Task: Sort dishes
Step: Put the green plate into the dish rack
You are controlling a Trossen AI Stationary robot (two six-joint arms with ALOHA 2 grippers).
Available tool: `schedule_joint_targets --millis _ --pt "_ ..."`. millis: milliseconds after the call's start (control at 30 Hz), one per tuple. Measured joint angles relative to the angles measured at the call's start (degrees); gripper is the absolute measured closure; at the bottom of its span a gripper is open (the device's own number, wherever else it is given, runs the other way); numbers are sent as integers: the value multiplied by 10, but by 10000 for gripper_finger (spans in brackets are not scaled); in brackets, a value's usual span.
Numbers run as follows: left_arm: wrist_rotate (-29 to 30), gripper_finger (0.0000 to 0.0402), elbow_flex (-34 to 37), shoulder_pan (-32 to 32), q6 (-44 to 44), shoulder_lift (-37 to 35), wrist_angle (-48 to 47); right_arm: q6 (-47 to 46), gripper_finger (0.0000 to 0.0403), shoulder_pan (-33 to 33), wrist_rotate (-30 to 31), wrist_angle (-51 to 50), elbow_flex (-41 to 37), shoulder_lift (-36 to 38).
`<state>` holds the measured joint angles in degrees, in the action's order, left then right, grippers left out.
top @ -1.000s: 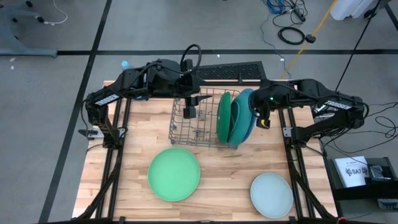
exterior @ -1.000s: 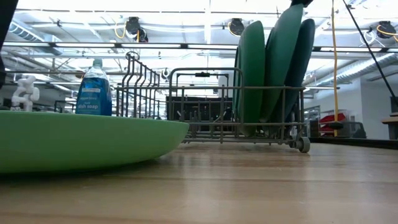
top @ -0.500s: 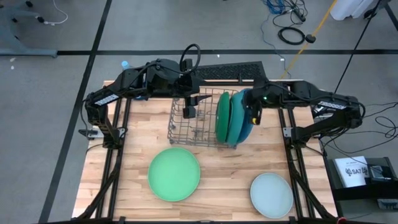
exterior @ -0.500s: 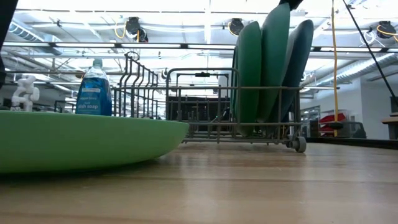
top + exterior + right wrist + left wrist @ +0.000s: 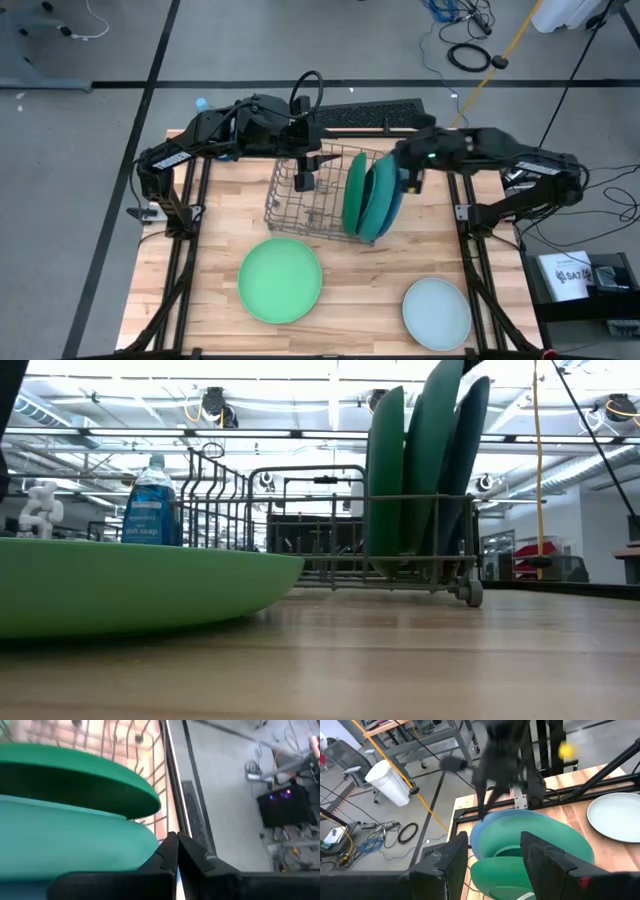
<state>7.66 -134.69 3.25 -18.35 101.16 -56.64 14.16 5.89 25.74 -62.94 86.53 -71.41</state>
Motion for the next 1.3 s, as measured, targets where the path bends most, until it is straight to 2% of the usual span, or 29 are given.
schedule_joint_targets --millis 300,400,533,700,800,900,1300 --pt "0 220 0 0 -2 0 -6 74 401 -44 -138 -38 13 35" --pt "0 220 0 0 -2 0 -17 74 383 -75 -103 -53 13 17" --pt "0 220 0 0 -1 0 -23 115 328 -109 -32 -45 14 13" --pt "0 220 0 0 0 0 -28 146 253 -125 -5 -61 14 11" --pt "0 220 0 0 0 0 -28 156 233 -130 -5 -91 14 13" --pt "0 220 0 0 0 0 -27 162 238 -136 -4 -107 14 10" --pt "0 220 0 0 1 0 -25 226 310 -139 11 -90 16 -31"
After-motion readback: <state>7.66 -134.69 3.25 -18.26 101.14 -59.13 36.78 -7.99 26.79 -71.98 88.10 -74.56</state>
